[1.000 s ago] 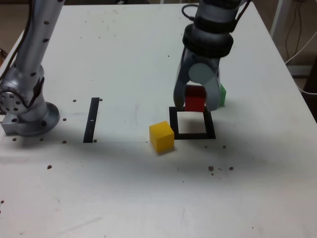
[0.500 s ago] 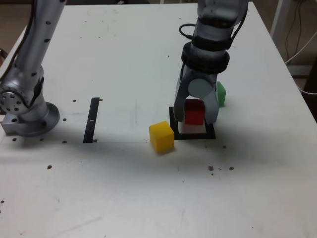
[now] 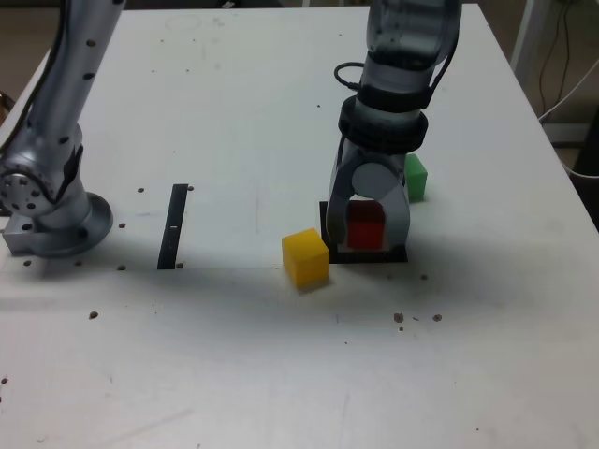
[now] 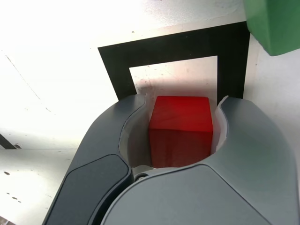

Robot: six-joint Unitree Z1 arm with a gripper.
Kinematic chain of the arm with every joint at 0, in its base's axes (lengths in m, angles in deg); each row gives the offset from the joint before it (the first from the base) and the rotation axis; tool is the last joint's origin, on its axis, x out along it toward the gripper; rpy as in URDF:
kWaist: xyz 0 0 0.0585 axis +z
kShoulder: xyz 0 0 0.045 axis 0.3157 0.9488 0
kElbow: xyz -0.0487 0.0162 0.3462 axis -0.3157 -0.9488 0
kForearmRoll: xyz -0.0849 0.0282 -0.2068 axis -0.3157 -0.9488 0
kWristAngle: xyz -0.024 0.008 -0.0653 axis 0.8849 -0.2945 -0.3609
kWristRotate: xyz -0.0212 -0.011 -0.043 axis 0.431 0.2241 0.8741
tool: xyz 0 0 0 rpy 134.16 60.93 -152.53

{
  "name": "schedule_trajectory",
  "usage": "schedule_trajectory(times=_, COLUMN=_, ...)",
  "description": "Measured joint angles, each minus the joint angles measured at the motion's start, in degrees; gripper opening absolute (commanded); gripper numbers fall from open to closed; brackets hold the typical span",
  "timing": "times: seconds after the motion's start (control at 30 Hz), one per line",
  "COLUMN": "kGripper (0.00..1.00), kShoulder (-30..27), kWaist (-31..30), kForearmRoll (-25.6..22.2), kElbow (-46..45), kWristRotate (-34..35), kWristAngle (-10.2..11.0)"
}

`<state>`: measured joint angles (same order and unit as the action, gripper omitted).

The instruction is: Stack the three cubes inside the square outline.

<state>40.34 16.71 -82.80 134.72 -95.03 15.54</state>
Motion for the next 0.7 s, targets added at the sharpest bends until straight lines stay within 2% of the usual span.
schedule_trajectory(times=0.17, kGripper=0.9, kShoulder=-0.21, kWaist=0.01, kForearmRoll=0.58, kElbow=-0.79, kWristRotate=0.04, kWristAngle=-0.04)
schedule_trajectory(times=0.23, kGripper=0.99, kShoulder=-0.2, kWaist=-0.02, kForearmRoll=1.22, kElbow=-1.76, kWristRotate=0.05, kWristAngle=-0.28)
schedule_trajectory(times=0.47, kGripper=1.0, kShoulder=-0.24, kWaist=0.0, kForearmRoll=2.3, kElbow=-2.91, kWristRotate=0.05, kWristAngle=-0.57)
schedule_trajectory(times=0.7, kGripper=1.0, kShoulder=-2.93, kWaist=0.0, kForearmRoll=2.34, kElbow=-3.61, kWristRotate=0.16, kWristAngle=1.04)
